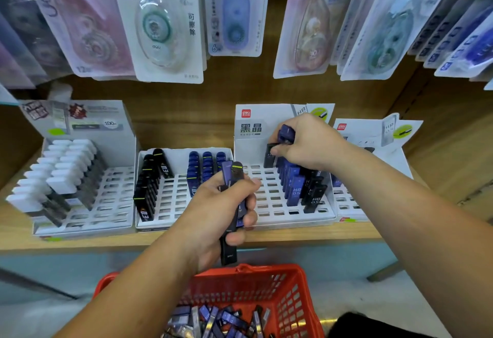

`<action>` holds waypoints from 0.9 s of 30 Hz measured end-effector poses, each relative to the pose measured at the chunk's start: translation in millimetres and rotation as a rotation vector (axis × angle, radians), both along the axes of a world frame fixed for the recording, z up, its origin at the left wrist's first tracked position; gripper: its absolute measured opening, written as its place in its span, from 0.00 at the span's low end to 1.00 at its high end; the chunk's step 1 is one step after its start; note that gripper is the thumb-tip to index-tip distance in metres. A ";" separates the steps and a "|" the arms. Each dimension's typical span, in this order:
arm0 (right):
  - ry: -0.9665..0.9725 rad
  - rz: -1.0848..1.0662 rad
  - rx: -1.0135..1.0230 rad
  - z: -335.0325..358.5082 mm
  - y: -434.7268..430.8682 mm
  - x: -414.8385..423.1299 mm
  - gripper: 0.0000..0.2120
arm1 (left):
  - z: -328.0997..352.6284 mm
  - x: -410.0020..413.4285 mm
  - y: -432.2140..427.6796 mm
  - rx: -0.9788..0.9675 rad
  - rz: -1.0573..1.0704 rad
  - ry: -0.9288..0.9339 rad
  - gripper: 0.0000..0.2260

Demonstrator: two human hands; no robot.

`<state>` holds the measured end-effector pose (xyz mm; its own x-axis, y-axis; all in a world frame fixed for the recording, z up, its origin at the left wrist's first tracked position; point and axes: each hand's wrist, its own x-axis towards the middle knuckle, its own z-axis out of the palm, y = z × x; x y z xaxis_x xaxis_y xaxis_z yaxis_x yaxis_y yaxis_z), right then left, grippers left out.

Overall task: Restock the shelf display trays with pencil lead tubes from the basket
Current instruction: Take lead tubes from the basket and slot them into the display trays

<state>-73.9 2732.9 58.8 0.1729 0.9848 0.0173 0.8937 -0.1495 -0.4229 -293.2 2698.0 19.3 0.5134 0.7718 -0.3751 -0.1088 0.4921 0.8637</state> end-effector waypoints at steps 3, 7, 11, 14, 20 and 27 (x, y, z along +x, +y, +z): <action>-0.090 -0.049 0.010 -2.4 0.6 -1.8 0.09 | 1.1 -0.6 0.5 0.006 -0.014 0.007 0.02; -0.285 -0.055 0.167 -7.9 -2.2 -15.4 0.06 | 0.7 -1.8 1.0 0.080 -0.005 0.001 0.01; -0.282 -0.059 0.205 -8.5 -3.4 -14.0 0.05 | 0.3 -3.8 -1.1 0.110 -0.007 -0.021 0.05; -0.281 -0.066 0.175 -7.4 -3.7 -10.9 0.01 | -0.7 -3.6 0.4 0.070 0.016 -0.041 0.07; -0.161 -0.011 0.149 -0.3 -7.9 -6.0 0.03 | -1.0 -5.1 -1.1 0.158 0.021 0.004 0.07; -0.207 0.003 0.158 -2.6 -10.8 -7.1 0.04 | -2.6 -3.9 -0.5 0.160 0.036 0.038 0.06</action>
